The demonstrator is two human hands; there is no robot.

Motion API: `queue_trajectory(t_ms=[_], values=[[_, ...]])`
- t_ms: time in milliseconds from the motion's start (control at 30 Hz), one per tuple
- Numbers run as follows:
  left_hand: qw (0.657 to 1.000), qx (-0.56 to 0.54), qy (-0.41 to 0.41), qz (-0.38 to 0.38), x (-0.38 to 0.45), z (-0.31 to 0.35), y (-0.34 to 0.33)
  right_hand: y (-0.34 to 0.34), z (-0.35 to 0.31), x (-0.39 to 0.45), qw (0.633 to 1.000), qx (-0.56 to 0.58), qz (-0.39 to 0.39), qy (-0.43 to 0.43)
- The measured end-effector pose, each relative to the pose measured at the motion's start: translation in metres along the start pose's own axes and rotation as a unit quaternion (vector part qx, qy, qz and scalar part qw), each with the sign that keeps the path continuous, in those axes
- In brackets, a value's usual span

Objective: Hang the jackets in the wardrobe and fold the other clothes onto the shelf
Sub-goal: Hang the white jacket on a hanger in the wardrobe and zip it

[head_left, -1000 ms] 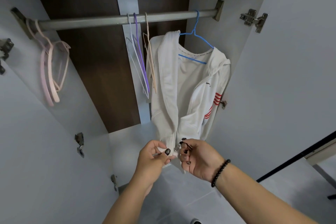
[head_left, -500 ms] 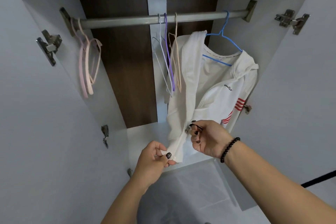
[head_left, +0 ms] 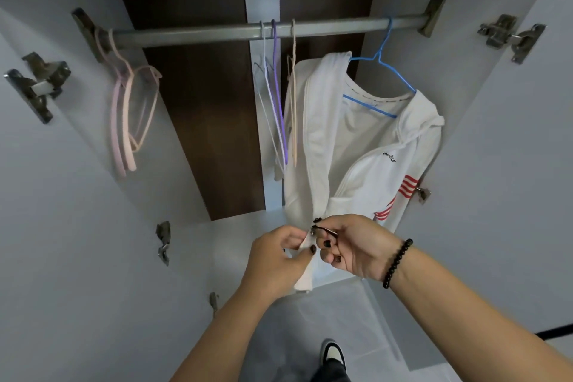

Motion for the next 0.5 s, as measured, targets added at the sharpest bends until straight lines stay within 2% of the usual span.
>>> queue_trajectory(t_ms=[233, 500], values=[[0.999, 0.035, 0.012, -0.033, 0.039, -0.010, -0.027, 0.046, -0.011, 0.037, 0.994, 0.070, 0.051, -0.069], [0.997, 0.002, 0.075, 0.013, 0.074, -0.036, -0.044, 0.082, -0.046, 0.085, 0.991, 0.072, 0.038, -0.102]])
Point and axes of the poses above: each hand's wrist, its own x-axis towards the middle knuckle, its own y-axis out of the back of the hand, z = x × y, the point moved 3 cm from there along x, towards the middle knuckle, and after that the axes turned 5 degrees about z, right-handed, at the moved point
